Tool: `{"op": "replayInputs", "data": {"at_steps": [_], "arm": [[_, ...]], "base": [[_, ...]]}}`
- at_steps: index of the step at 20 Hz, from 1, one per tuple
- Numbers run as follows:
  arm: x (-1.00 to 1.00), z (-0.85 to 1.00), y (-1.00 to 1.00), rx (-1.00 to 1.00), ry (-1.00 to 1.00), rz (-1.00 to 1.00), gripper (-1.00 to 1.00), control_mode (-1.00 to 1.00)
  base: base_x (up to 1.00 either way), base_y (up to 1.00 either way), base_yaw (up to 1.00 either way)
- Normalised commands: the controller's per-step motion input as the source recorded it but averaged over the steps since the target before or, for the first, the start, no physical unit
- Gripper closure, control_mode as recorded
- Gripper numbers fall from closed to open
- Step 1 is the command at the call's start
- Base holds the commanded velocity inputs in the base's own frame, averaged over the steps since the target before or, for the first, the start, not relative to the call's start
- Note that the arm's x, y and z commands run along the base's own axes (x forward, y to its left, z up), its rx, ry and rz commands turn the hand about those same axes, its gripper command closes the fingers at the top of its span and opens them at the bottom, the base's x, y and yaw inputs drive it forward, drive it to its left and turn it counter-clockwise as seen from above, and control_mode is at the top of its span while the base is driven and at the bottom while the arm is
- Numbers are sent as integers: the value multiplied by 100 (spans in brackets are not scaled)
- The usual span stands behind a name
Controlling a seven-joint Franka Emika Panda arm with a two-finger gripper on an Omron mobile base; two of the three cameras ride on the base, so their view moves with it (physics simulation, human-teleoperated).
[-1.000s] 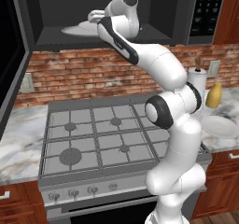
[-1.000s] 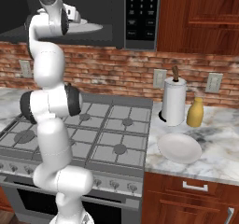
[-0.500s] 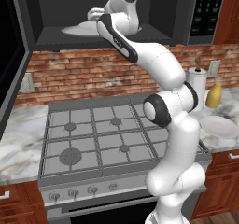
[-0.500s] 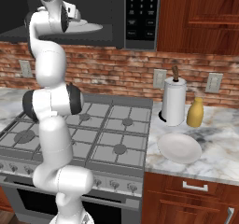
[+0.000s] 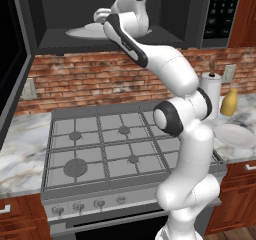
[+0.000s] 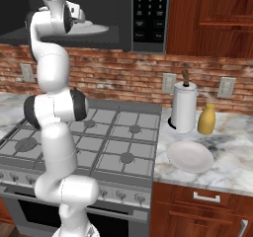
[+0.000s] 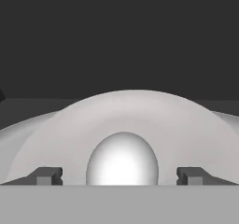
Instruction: Pick the egg from the counter and place it in the microwave.
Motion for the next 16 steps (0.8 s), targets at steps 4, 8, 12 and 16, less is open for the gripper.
{"op": "replayInputs", "data": {"at_steps": [4, 8, 12, 16], "arm": [[-84, 0, -23, 3, -4, 0, -100, -100], [-100, -7, -37, 7, -16, -1, -100, -100], [-100, -17, -28, 7, -20, -3, -100, -100], [-100, -22, -31, 11, -17, -3, -100, -100]], "base": [[0, 0, 0], [0, 0, 0], [0, 0, 0], [0, 0, 0]]}}
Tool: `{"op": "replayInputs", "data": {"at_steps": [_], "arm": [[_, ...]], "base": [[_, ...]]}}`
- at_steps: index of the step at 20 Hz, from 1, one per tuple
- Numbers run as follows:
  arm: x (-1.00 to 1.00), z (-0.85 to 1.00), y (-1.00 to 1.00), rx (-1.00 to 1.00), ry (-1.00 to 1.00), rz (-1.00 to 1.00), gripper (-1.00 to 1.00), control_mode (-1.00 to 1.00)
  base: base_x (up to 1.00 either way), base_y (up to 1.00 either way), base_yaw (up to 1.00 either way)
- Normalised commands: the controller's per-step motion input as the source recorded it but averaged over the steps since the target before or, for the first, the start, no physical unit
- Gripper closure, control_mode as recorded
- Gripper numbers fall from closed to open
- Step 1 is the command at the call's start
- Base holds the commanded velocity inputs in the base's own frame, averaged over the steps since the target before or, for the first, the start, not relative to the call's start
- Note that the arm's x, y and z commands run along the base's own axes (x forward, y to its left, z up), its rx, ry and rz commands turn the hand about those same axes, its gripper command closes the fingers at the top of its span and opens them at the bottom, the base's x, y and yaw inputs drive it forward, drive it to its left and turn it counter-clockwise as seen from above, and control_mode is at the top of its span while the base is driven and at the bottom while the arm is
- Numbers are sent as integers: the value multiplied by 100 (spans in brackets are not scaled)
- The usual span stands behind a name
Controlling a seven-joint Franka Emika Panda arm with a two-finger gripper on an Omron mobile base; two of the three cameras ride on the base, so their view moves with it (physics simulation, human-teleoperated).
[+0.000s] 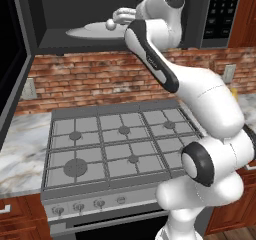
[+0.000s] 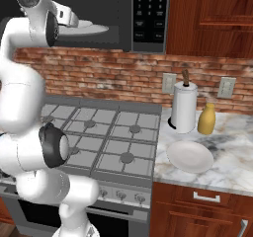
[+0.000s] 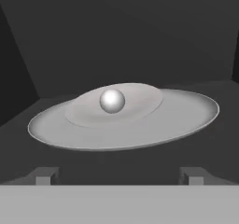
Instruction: Pick the egg from the counter and place it in the microwave.
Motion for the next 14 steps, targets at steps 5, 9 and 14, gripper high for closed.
{"op": "replayInputs", "data": {"at_steps": [5, 9, 14], "arm": [[-100, -18, -25, 11, -5, -1, -100, -100], [-100, -8, -11, 12, 0, -4, -100, -100], [-100, -12, -1, 3, 5, -4, -100, -100]], "base": [[0, 0, 0], [0, 0, 0], [0, 0, 0]]}}
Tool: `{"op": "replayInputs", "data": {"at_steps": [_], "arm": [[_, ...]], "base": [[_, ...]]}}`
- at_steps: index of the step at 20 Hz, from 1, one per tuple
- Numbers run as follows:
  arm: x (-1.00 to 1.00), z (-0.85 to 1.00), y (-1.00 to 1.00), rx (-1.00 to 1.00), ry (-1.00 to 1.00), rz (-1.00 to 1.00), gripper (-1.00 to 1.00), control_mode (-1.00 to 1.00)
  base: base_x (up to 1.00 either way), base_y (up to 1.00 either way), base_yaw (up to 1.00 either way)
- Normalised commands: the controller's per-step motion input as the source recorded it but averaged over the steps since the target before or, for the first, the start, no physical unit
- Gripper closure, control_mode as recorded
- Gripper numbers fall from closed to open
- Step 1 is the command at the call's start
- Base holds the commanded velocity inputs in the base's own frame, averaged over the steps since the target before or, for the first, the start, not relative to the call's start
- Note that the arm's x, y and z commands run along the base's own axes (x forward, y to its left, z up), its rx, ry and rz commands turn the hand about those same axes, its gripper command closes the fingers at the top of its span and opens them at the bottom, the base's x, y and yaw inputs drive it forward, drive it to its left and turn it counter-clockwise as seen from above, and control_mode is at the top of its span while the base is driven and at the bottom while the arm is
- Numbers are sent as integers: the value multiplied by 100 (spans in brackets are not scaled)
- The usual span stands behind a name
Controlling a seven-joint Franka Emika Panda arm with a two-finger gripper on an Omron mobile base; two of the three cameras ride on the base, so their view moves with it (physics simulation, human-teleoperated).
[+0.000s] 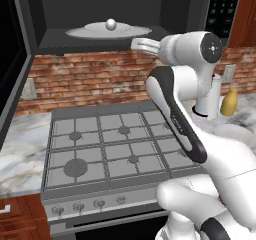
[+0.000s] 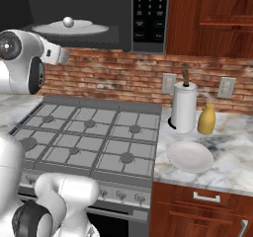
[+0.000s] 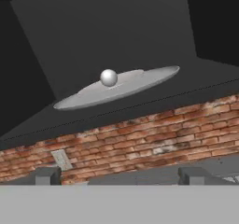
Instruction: Pick the egg from the counter and place it in the microwave.
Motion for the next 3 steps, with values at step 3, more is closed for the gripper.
{"op": "replayInputs", "data": {"at_steps": [3], "arm": [[-100, -25, 0, 1, 12, -3, -100, -100]], "base": [[0, 0, 0]]}}
